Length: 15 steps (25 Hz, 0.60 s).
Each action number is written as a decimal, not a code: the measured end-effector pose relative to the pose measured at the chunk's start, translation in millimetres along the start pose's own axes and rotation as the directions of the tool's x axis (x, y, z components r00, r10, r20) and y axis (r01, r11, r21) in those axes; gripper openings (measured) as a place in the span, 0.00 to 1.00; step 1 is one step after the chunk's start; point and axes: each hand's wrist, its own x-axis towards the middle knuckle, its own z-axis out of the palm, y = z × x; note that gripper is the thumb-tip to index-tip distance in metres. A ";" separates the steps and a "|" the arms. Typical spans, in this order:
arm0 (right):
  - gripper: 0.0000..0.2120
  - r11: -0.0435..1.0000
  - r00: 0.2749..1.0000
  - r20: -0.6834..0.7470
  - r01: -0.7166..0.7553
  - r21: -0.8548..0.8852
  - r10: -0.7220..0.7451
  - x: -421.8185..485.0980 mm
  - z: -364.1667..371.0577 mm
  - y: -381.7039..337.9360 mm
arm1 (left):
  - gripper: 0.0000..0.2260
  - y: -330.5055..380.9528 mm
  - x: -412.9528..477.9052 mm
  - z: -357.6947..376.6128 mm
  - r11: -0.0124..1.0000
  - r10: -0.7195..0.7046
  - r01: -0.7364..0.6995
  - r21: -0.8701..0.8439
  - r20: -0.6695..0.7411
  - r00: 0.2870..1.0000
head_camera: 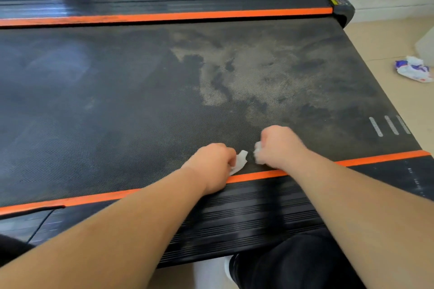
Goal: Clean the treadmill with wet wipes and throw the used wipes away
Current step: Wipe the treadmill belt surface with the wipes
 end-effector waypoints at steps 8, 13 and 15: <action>0.09 0.969 0.975 -0.066 -0.201 0.144 0.212 0.7 2.1 4.4 | 0.08 -44.3 1.6 -19.1 0.929 -0.354 0.369 -0.010 -0.302 0.885; 0.03 0.942 0.961 0.076 0.241 0.233 -0.265 -8.0 7.3 -33.7 | 0.10 0.3 2.9 -7.7 0.999 0.016 -0.017 -0.031 -0.042 0.999; 0.04 0.982 0.984 0.067 0.158 0.105 -0.166 -5.1 4.1 -14.6 | 0.09 -15.8 5.8 -13.9 1.000 -0.015 0.015 0.005 -0.089 0.996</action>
